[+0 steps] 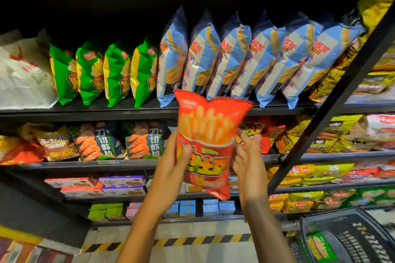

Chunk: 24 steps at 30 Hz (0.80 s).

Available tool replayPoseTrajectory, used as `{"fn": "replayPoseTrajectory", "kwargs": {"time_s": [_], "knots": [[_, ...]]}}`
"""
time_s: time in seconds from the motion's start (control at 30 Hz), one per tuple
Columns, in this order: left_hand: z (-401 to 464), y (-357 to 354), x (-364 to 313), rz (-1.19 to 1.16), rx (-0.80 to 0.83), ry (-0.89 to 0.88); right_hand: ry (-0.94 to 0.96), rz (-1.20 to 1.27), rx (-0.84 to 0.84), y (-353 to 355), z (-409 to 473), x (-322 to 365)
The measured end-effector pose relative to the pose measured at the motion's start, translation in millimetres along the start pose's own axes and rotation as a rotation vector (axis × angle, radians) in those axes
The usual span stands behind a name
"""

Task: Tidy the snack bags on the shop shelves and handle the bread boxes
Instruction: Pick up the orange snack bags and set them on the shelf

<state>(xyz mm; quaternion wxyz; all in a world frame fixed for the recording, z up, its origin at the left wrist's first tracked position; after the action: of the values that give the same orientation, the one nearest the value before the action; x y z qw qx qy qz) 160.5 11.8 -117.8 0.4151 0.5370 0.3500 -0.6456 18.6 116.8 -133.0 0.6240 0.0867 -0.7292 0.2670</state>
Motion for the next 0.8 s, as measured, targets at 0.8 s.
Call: {"fn": "replayPoseTrajectory", "kwargs": {"time_s": [0.8], "knots": [[8,8,-13,-0.055,-0.157,-0.078,0.206,-0.070,0.258,-24,-20,19]]}}
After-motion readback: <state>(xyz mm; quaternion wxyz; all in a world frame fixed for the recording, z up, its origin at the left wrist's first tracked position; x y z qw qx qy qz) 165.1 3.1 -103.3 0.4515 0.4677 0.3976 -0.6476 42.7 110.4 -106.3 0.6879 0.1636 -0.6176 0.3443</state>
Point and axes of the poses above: each hand's wrist, its own z-axis towards the middle knuckle, its own y-axis out of the back of the hand, x = y × z, the point moved 8 cm from there along z, towards the middle knuckle, and after that the axes turned 15 degrees about -x, right-handed, at the moved point
